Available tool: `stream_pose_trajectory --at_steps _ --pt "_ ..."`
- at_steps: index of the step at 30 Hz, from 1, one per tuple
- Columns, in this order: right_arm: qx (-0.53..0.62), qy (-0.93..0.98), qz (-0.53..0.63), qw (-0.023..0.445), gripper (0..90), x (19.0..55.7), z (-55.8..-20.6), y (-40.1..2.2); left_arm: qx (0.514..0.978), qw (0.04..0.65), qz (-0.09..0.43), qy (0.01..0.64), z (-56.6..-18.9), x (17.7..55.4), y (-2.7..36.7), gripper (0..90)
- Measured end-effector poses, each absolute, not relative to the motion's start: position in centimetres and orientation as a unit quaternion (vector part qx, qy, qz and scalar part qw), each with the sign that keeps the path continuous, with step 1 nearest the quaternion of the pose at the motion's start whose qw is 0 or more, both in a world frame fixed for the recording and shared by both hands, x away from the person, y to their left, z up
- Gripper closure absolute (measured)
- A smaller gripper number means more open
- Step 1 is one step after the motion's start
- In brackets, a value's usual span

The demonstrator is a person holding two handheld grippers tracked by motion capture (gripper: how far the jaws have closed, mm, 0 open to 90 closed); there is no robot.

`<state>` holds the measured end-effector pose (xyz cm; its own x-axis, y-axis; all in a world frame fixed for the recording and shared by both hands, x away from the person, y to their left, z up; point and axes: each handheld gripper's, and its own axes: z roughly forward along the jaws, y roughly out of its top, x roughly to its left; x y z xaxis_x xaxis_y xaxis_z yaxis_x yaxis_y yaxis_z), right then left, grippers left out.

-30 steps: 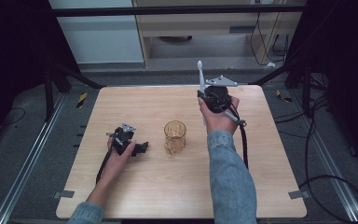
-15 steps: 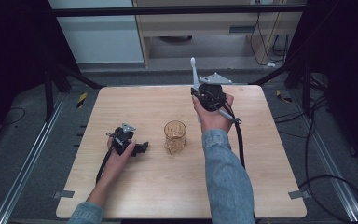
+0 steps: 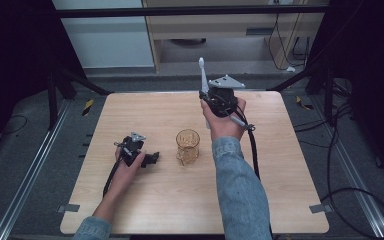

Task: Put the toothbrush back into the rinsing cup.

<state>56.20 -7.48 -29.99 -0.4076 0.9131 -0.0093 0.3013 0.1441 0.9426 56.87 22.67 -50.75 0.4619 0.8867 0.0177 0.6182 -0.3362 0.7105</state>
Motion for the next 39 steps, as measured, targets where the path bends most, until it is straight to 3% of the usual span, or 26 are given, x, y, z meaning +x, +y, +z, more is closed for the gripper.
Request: stream_pose_trajectory --at_steps 39 --pt "0.425 0.684 0.519 0.286 67.2 56.3 -30.6 -4.5 0.789 0.326 0.207 0.477 -50.8 56.9 22.6 0.0"
